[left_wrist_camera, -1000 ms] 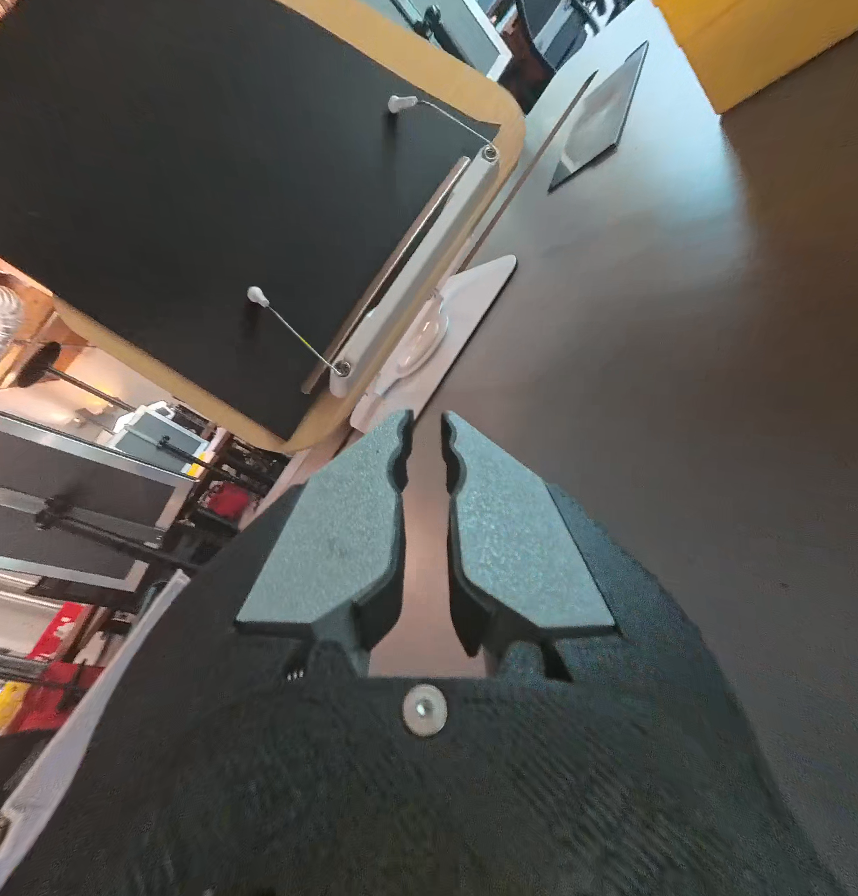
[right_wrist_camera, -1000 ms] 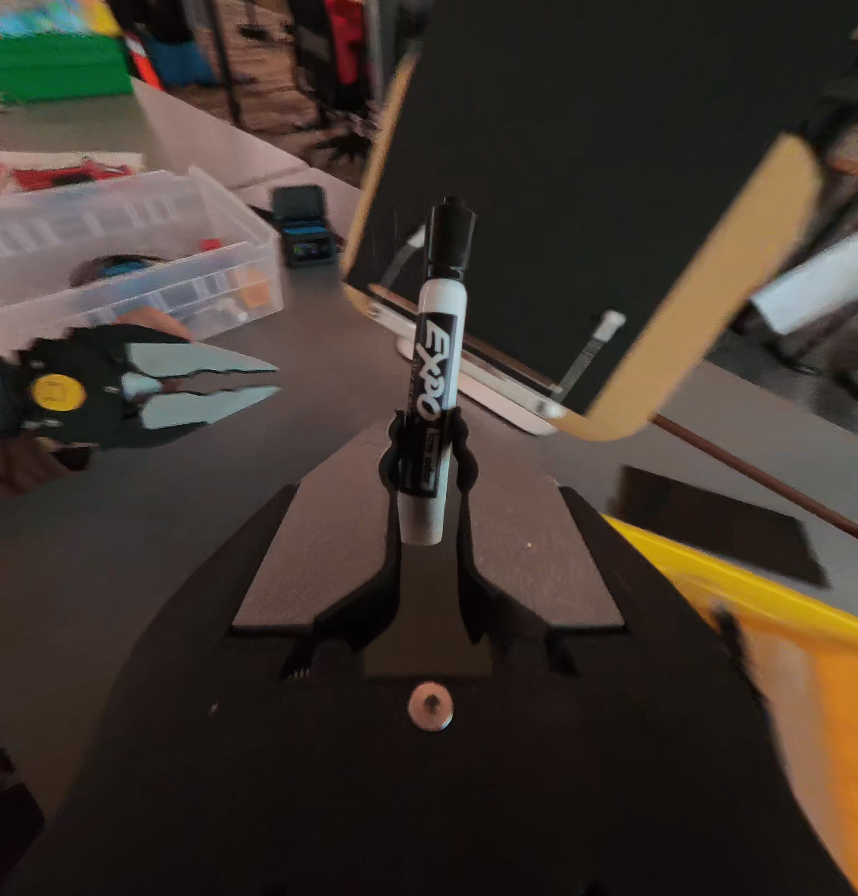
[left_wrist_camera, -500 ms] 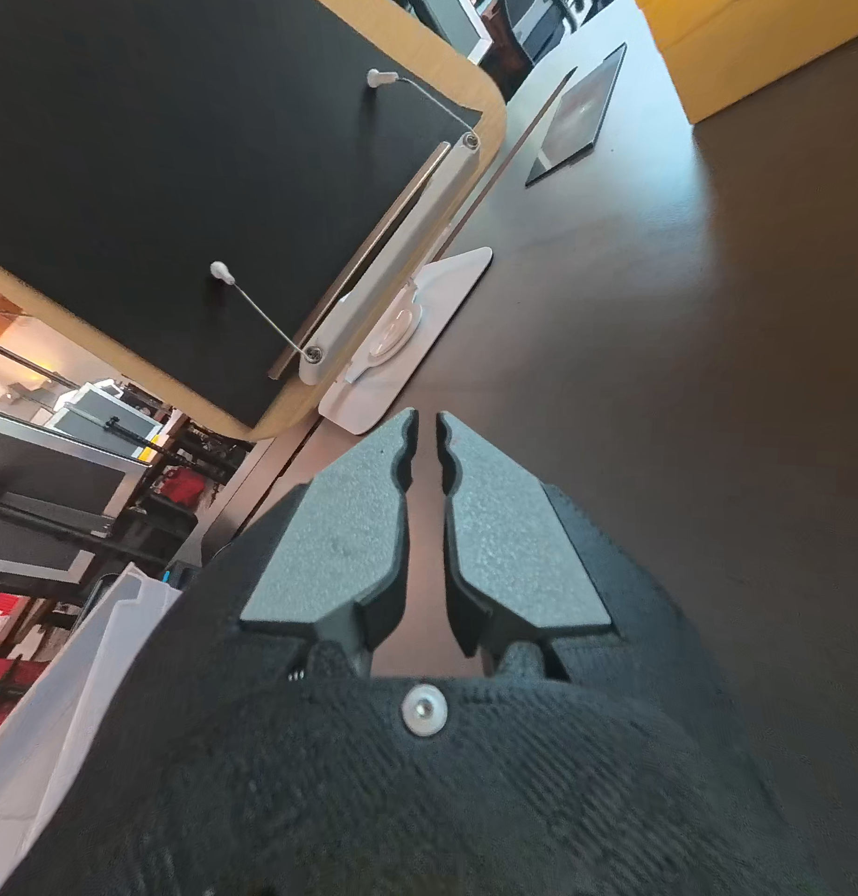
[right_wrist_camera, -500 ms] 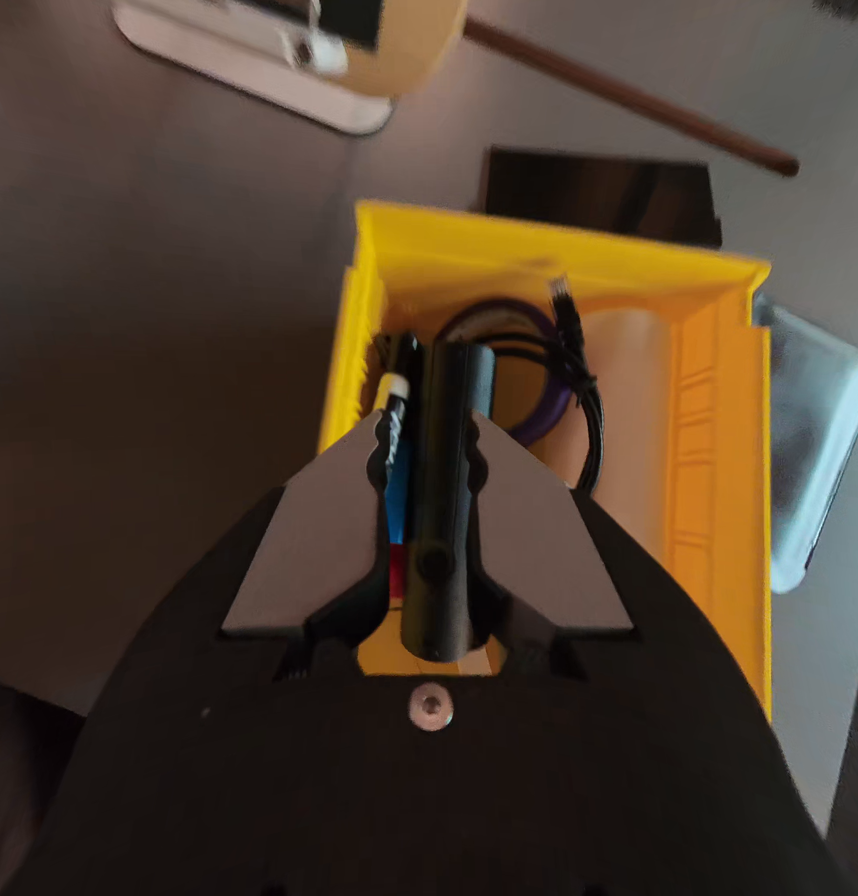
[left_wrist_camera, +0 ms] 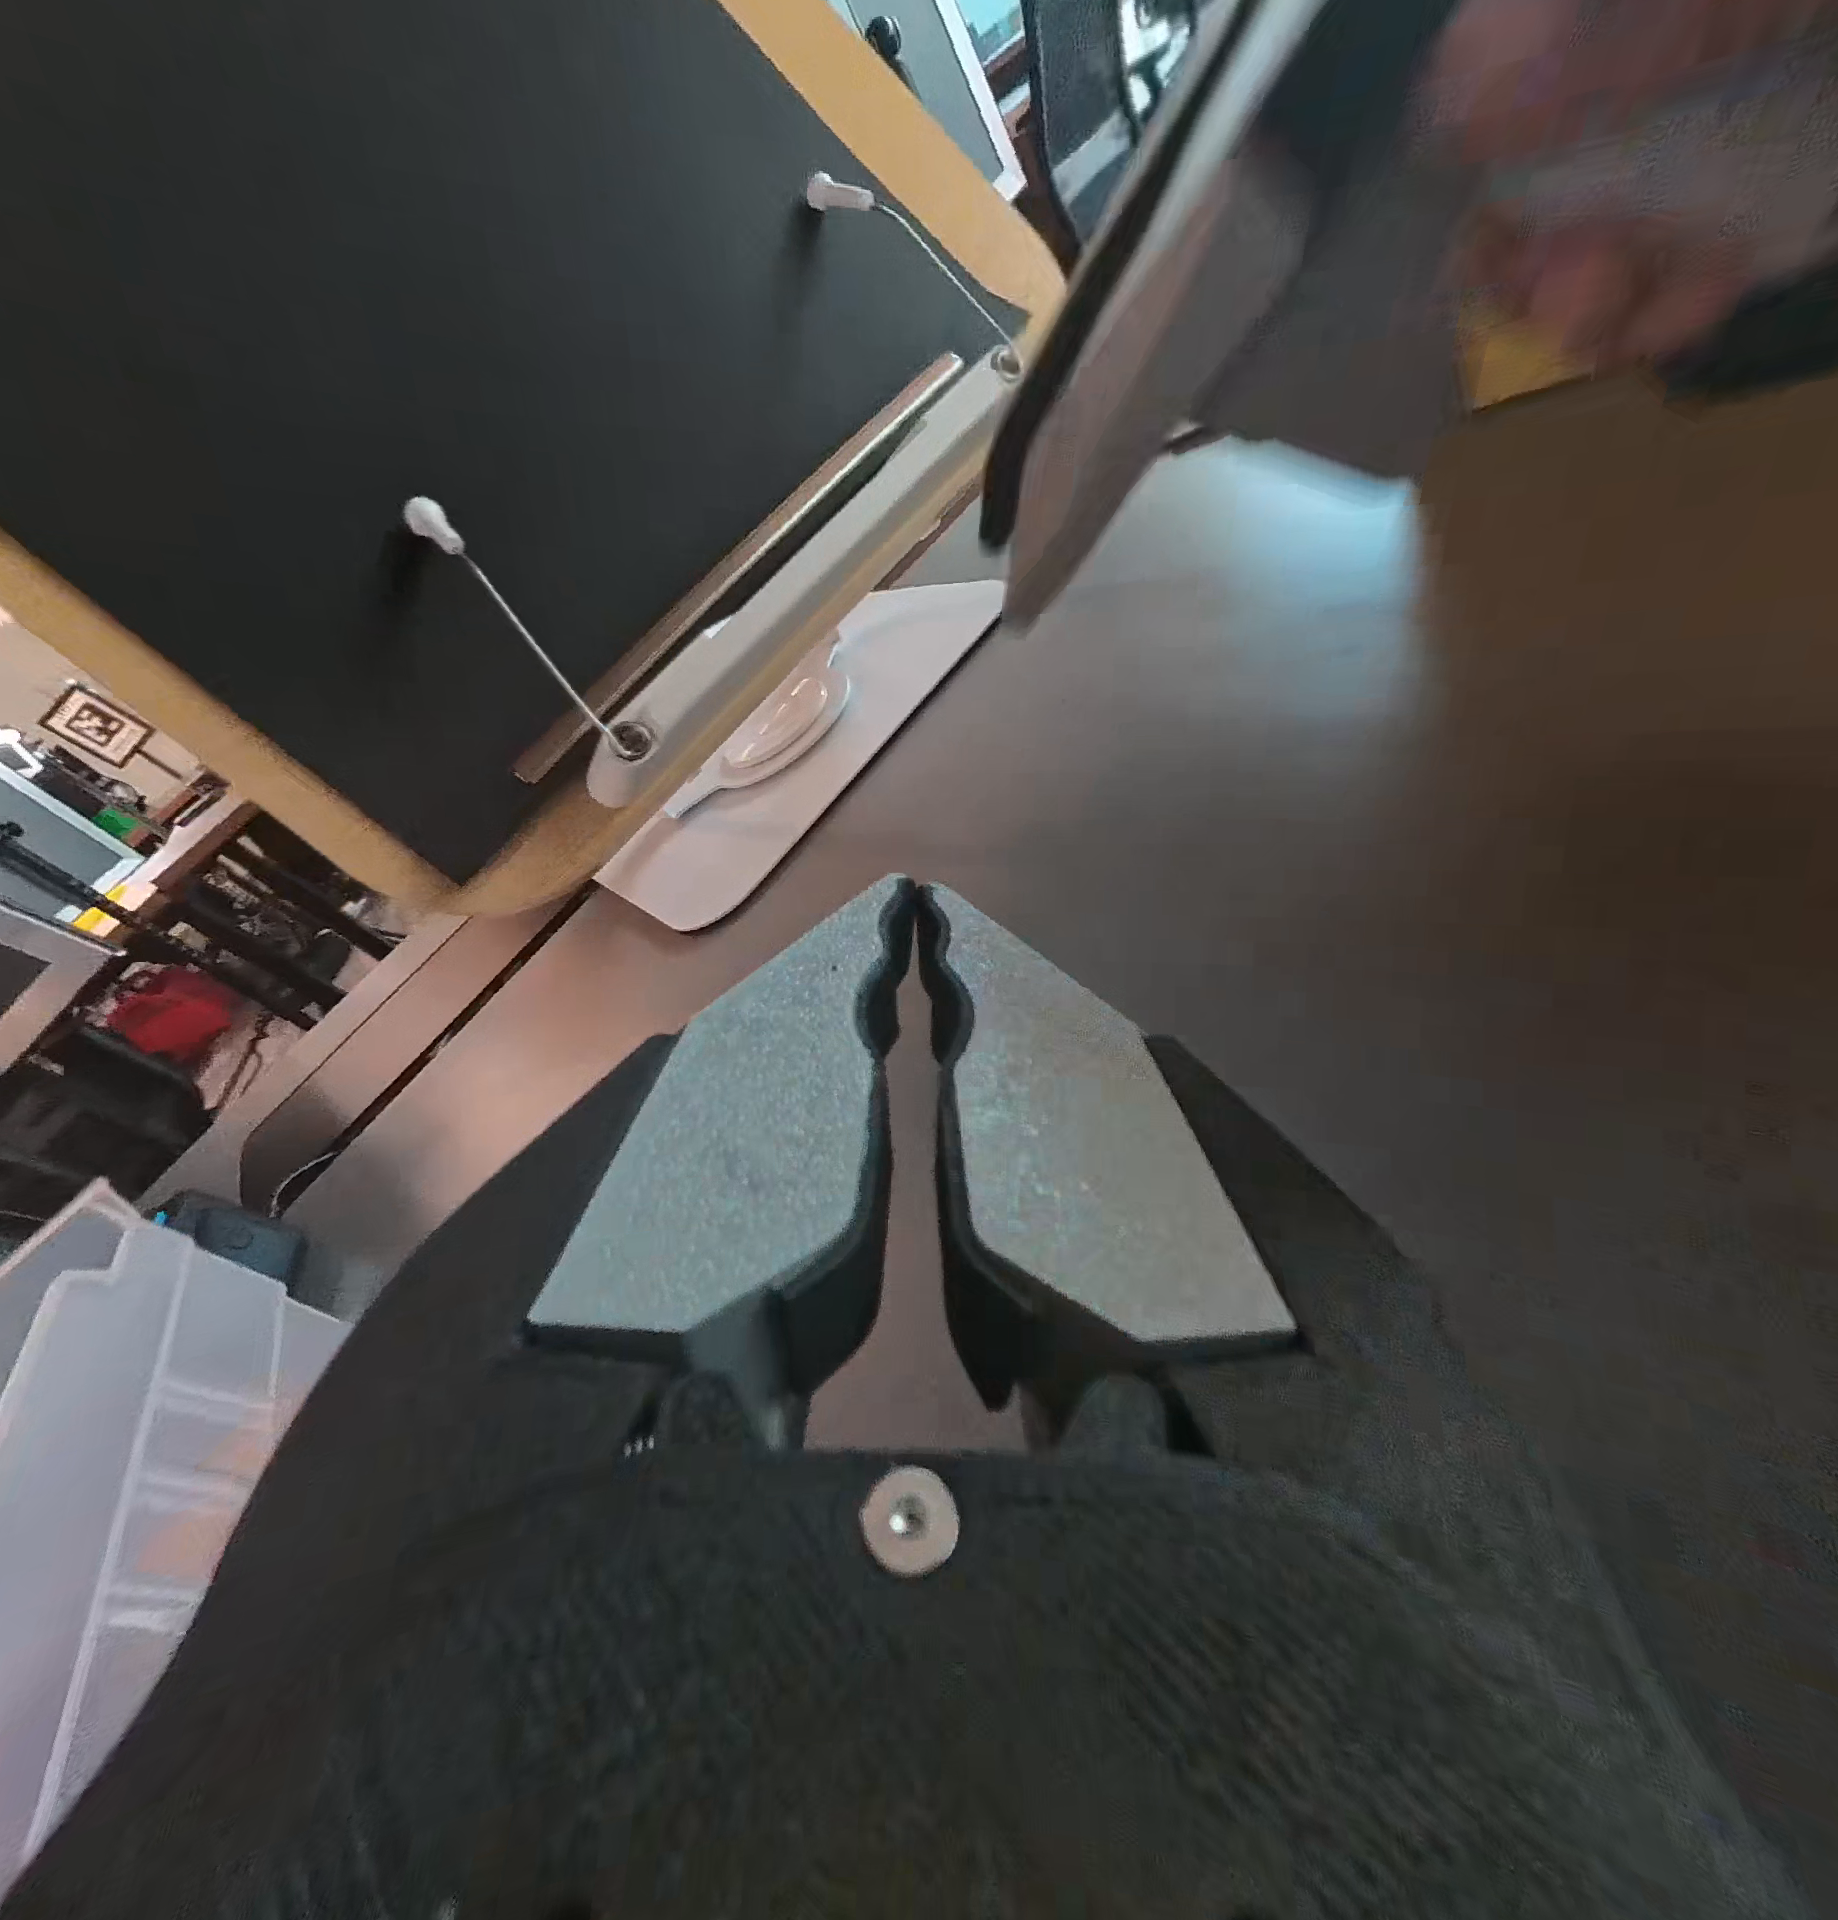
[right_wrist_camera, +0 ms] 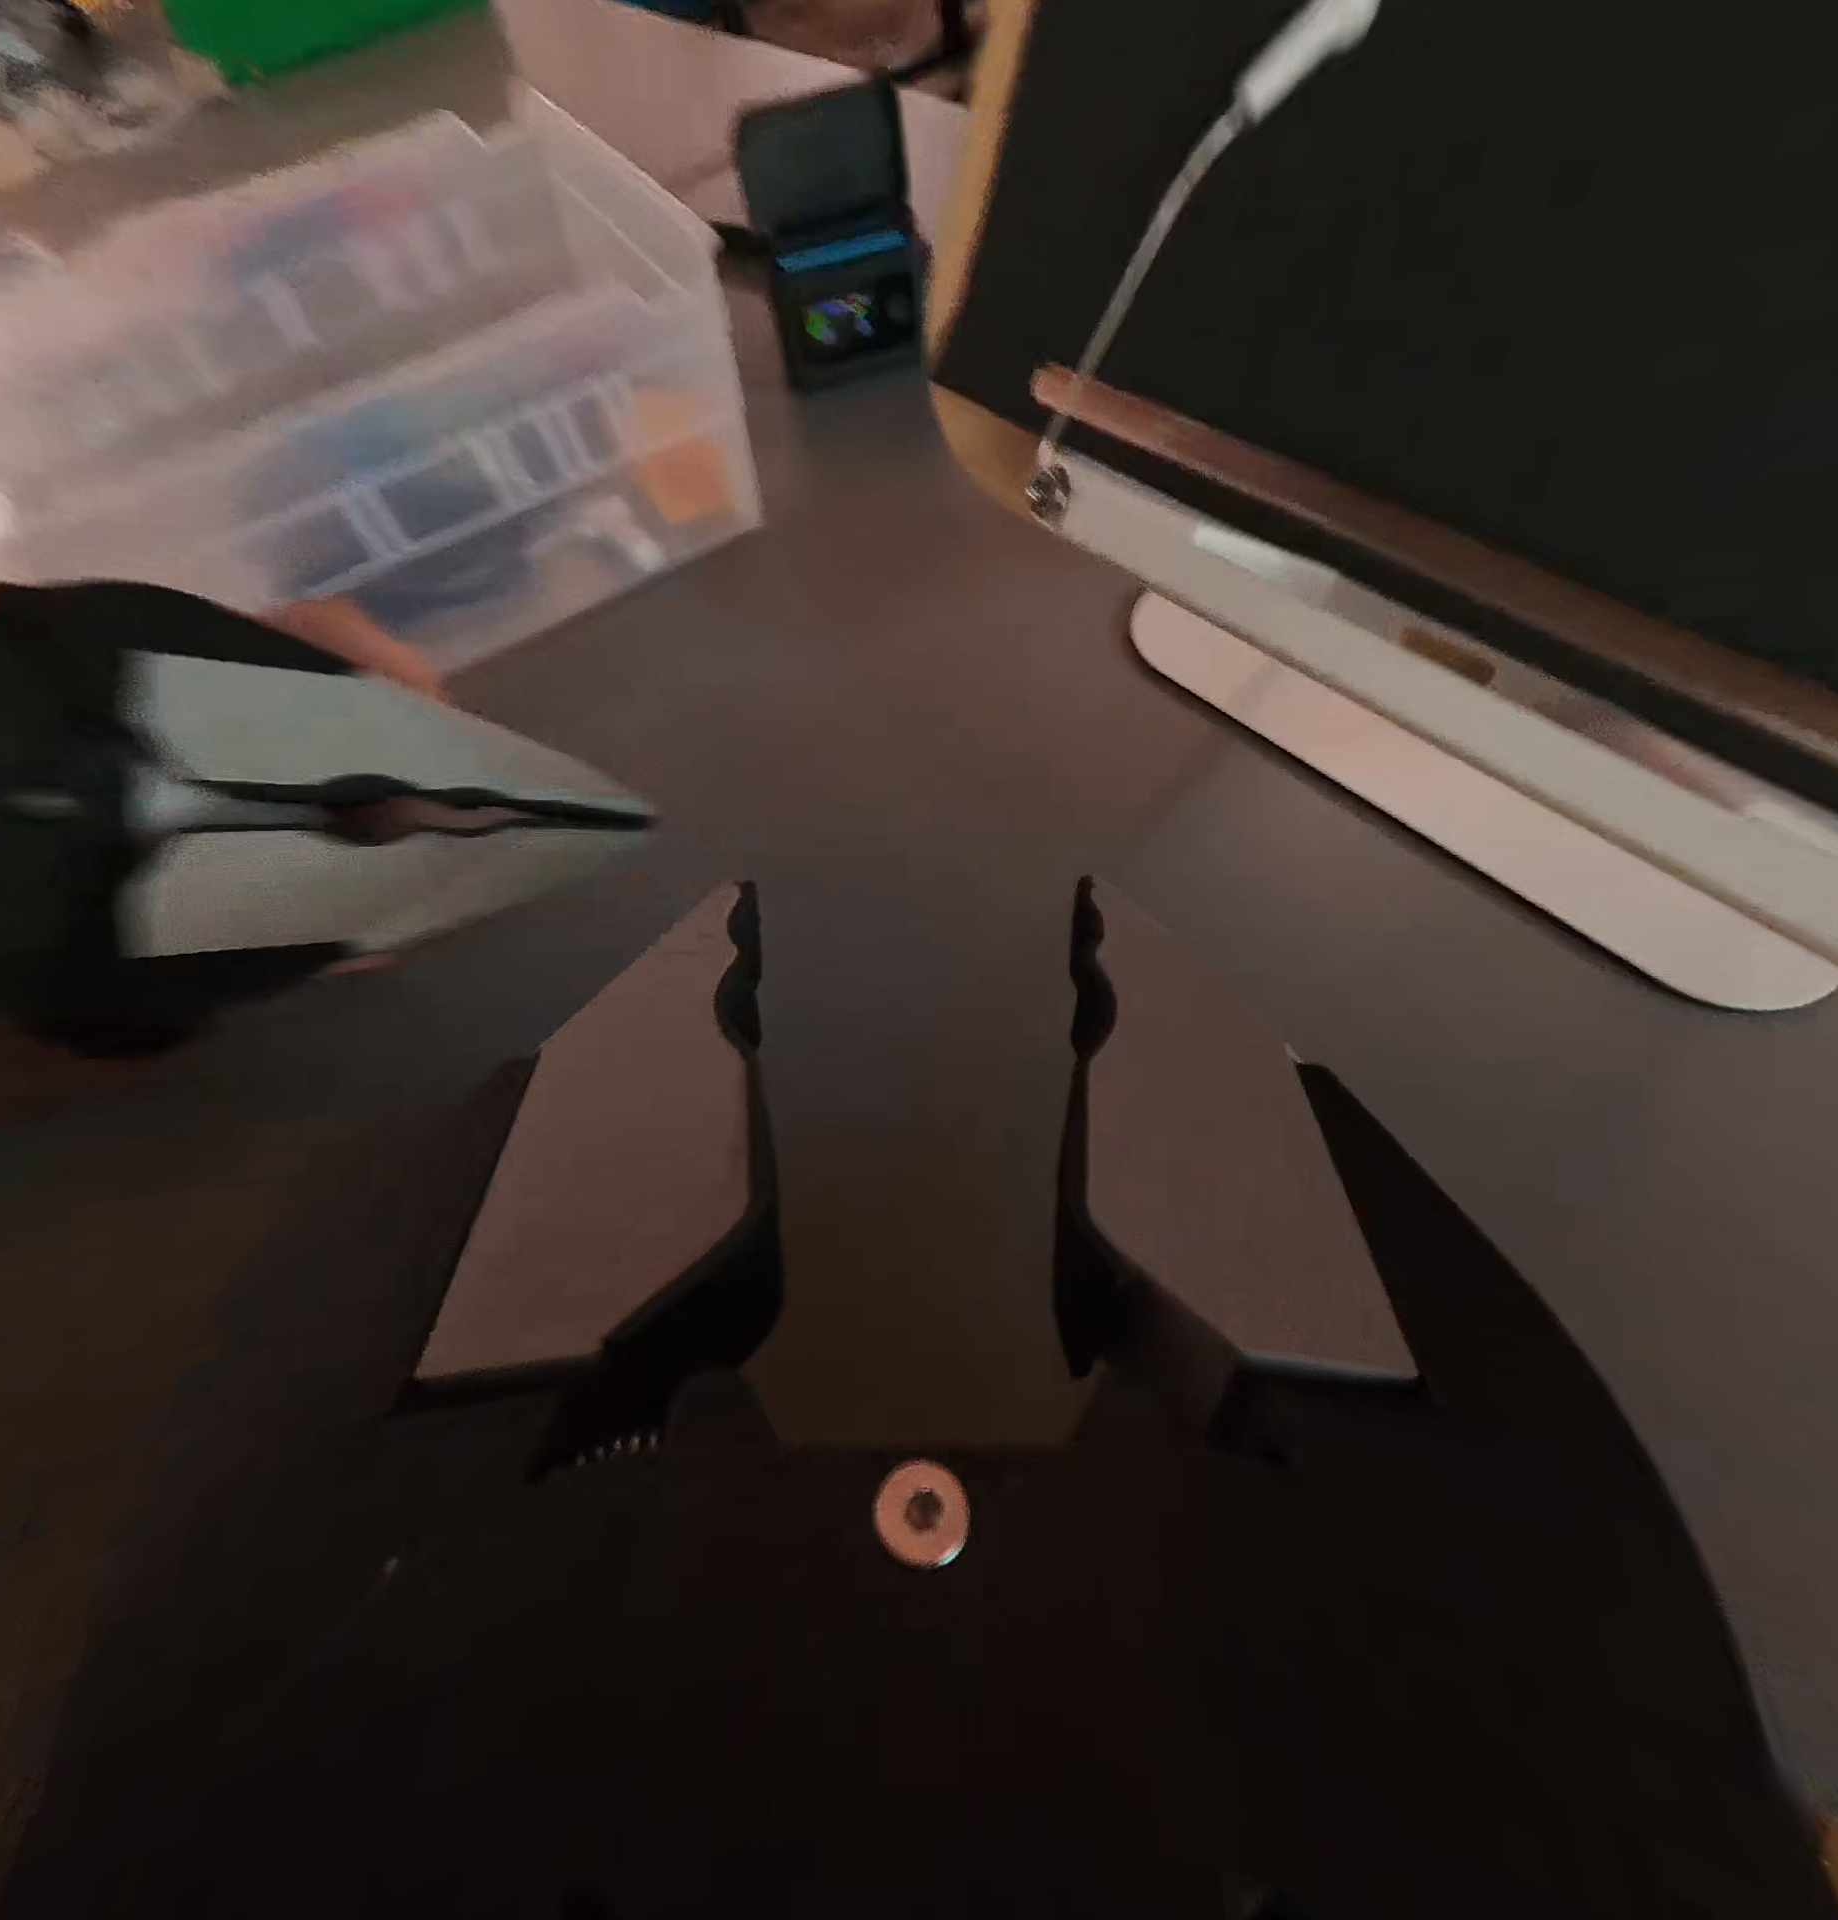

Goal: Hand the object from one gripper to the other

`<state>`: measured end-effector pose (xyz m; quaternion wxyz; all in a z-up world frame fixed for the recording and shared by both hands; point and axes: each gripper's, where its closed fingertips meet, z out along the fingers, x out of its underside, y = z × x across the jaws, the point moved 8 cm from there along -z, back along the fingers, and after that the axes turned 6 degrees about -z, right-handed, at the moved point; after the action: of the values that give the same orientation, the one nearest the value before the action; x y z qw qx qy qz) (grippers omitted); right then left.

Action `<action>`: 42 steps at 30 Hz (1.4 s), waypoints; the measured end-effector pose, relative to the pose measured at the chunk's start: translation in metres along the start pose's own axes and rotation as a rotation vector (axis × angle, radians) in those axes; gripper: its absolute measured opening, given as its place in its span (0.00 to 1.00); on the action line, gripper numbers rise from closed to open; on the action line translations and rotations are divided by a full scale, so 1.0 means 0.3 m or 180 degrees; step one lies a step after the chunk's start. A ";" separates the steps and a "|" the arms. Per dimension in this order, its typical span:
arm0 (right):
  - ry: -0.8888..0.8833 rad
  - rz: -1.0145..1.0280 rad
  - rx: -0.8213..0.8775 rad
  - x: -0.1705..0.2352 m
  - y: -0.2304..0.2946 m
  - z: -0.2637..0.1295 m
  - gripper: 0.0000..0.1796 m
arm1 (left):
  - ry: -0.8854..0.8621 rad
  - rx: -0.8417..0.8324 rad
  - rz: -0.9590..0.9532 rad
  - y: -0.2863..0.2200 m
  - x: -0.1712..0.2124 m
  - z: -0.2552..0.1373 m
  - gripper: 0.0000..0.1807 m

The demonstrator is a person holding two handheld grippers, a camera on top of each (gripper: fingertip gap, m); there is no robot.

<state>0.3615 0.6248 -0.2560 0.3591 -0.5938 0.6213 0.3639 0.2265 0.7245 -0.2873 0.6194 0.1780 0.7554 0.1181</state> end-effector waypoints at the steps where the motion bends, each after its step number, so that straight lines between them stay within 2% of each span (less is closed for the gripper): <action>1: -0.0008 -0.0009 0.0104 0.021 -0.013 0.044 0.31 | -0.0007 0.0053 -0.0041 0.001 -0.002 -0.003 0.00; 4: -0.0137 -0.0171 0.0281 0.048 -0.024 0.105 0.28 | -0.0017 0.0435 -0.0292 -0.006 -0.017 -0.006 0.00; 9: -0.0051 -0.0705 0.0453 0.083 -0.006 0.102 0.29 | -0.0099 0.1226 -0.0947 -0.015 -0.055 -0.014 0.00; 13: -0.0055 -0.0537 0.0382 0.098 -0.009 0.117 0.32 | 0.0124 0.1725 -0.1400 -0.019 -0.069 -0.007 0.00; 15: -0.0024 -0.0432 0.0387 0.099 -0.019 0.120 0.33 | 0.0014 0.1702 -0.1514 -0.006 -0.078 -0.016 0.00; 17: -0.0039 -0.0365 0.0386 0.099 -0.026 0.118 0.33 | -0.0035 0.1470 -0.1366 0.018 -0.082 -0.034 0.00; 19: -0.0057 -0.0317 0.0399 0.099 -0.032 0.114 0.33 | 0.0002 0.1114 -0.1162 0.045 -0.088 -0.061 0.06; 21: -0.0115 -0.0321 0.0434 0.097 -0.032 0.107 0.33 | 0.0070 0.1003 -0.1168 0.075 -0.127 -0.115 0.14; 24: -0.0142 -0.0366 0.0424 0.097 -0.021 0.102 0.29 | 0.0011 0.1181 -0.1288 0.150 -0.217 -0.238 0.14; 27: -0.0041 -0.0397 0.0381 0.101 -0.014 0.113 0.29 | 0.0359 0.1017 -0.1441 0.318 -0.231 -0.325 0.11; 29: 0.0012 -0.0424 0.0390 0.102 -0.011 0.120 0.29 | 0.0769 0.0557 -0.1443 0.481 -0.164 -0.347 0.14; 32: 0.0002 -0.0459 0.0376 0.099 -0.005 0.125 0.29 | 0.1541 -0.0042 -0.1685 0.702 0.045 -0.320 0.27; 33: 0.0009 -0.0462 0.0373 0.098 -0.003 0.126 0.29 | 0.1728 -0.0086 -0.1837 0.747 0.122 -0.300 0.32; 36: 0.0015 -0.0478 0.0362 0.098 0.000 0.129 0.29 | 0.1962 0.0093 -0.2392 0.789 0.289 -0.218 0.35; 39: 0.0020 -0.0476 0.0358 0.098 0.000 0.129 0.29 | 0.1951 0.0252 -0.2750 0.784 0.351 -0.135 0.41; 42: 0.0014 -0.0455 0.0343 0.098 -0.002 0.128 0.29 | 0.2041 0.0306 -0.2694 0.764 0.367 -0.067 0.44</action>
<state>0.3615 0.6444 -0.3001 0.4142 -0.6173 0.5967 0.3022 0.2163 0.9793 -0.2900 0.3421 -0.1592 0.9172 -0.1283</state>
